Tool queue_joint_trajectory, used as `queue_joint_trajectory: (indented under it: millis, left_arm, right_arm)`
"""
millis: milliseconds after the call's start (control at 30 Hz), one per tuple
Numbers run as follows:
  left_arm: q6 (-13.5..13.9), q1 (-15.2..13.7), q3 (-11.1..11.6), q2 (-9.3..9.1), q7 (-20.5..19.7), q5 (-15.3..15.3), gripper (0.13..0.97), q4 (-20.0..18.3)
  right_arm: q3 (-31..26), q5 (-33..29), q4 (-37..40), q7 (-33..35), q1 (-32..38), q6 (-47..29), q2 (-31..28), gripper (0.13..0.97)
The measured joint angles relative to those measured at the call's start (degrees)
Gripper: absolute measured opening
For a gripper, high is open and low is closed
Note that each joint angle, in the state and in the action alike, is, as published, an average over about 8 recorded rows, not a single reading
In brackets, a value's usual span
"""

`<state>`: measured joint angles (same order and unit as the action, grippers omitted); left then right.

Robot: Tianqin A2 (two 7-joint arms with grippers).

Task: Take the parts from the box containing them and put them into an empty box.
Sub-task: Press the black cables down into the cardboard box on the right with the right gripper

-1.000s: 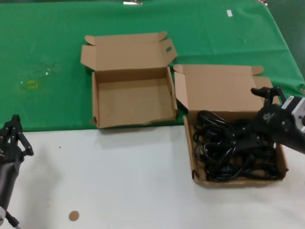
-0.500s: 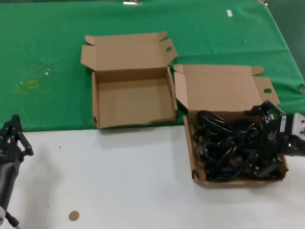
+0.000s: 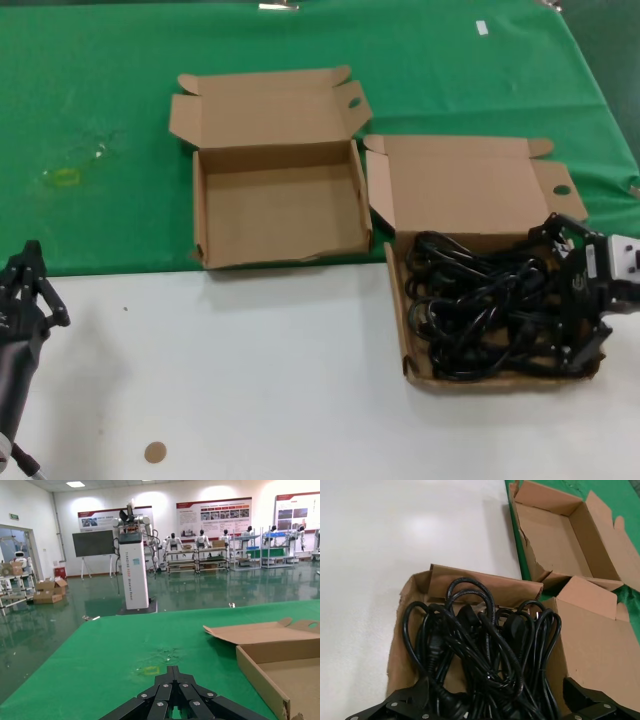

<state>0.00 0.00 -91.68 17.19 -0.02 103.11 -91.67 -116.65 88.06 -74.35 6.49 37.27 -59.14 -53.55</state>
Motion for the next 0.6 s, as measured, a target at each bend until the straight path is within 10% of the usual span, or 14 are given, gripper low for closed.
queue_joint_trajectory:
  millis: [600]
  left_arm:
    - [0.00, 0.00, 0.00, 0.00, 0.00, 0.00, 0.144, 0.00]
  right_arm:
    - [-1.72, -5.76, 6.77, 3.51, 5.21, -2.99, 5.84, 0.819]
